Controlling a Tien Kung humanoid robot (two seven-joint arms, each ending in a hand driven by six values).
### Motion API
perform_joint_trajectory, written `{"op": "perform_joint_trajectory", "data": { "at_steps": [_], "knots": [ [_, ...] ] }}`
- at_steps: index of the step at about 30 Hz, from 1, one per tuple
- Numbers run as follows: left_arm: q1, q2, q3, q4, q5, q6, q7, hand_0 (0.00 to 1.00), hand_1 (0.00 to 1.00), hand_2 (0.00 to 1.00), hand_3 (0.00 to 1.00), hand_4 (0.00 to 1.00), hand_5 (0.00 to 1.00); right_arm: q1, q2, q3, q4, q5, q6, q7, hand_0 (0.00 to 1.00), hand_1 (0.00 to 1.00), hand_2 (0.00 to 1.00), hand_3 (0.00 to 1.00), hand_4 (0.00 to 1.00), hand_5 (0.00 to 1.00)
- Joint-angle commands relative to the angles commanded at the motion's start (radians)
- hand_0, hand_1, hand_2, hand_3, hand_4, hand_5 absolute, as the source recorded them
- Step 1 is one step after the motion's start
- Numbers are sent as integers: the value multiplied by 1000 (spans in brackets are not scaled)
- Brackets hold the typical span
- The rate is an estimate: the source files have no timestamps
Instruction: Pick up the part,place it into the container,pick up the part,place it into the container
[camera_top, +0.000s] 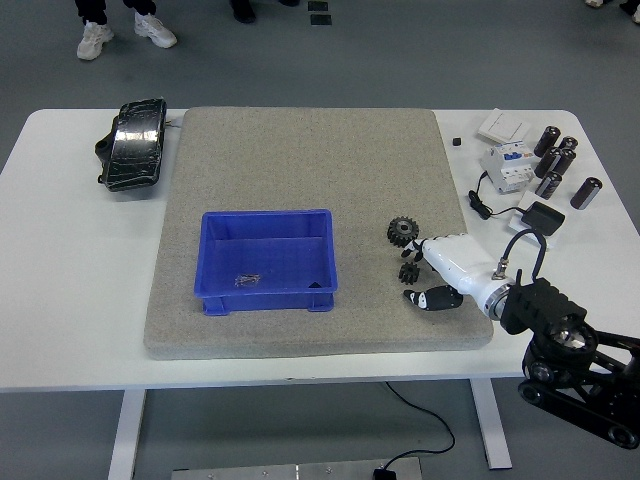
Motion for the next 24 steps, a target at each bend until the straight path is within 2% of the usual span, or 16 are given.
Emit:
{"op": "perform_joint_trajectory", "data": {
  "at_steps": [10, 11, 17, 18, 23, 24],
  "knots": [
    [2, 1, 0, 0, -5, 2, -4, 681, 672, 630, 593, 597, 462, 10, 11, -26, -6, 6, -1, 2, 305, 446, 601, 694, 649, 291],
    [3, 1, 0, 0, -5, 2, -5, 680, 672, 631, 594, 595, 461, 10, 9, -28, -6, 7, -3, 3, 298, 443, 551, 691, 560, 247],
    [6, 2, 0, 0, -7, 5, -6, 680, 672, 631, 594, 595, 461, 13, 7, -35, -10, 18, -13, 10, 298, 443, 551, 691, 560, 247],
    [6, 2, 0, 0, -7, 5, -7, 680, 672, 632, 594, 597, 463, 14, 7, -35, -11, 20, -17, 11, 287, 437, 471, 689, 520, 227],
    [8, 1, 2, 0, -10, 7, -10, 680, 672, 632, 594, 597, 463, 12, 8, -38, -16, 31, -34, 18, 287, 437, 471, 689, 520, 227],
    [9, 1, 2, 0, -10, 7, -10, 680, 672, 632, 594, 595, 467, 12, 8, -39, -16, 33, -36, 19, 276, 442, 408, 684, 501, 183]
  ]
}}
